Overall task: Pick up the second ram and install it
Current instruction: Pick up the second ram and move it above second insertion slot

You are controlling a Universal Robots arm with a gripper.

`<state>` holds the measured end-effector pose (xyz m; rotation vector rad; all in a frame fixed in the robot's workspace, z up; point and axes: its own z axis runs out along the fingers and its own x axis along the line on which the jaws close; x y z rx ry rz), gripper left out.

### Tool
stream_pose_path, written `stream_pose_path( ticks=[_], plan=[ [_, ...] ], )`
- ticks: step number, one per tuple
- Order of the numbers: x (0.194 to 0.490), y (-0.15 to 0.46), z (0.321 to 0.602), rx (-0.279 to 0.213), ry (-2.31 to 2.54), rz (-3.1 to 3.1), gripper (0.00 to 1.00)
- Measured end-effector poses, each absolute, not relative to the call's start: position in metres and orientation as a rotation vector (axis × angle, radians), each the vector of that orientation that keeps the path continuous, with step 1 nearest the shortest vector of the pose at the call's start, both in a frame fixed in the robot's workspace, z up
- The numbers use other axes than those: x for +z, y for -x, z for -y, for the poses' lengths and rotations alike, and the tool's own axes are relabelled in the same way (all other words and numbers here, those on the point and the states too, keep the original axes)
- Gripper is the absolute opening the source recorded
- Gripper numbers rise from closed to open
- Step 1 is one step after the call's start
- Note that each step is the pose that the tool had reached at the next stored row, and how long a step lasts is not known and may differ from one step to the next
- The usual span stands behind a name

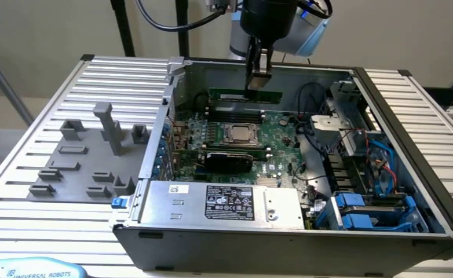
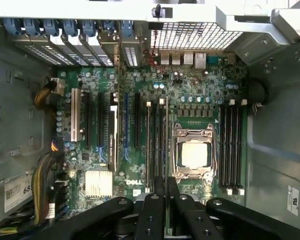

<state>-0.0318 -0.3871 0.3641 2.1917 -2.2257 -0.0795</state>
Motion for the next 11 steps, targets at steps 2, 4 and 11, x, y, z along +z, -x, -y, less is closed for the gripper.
stream_pose_path(
  ticks=[2, 4, 11],
  plan=[
    [0.3611, 0.0317, 0.3856, -0.079, -2.191, 2.228, 0.14],
    [0.3588, 0.0318, 0.3841, -0.079, -2.185, 2.235, 0.14],
    [0.3572, 0.0318, 0.3834, -0.078, -2.181, 2.238, 0.14]
  ],
)
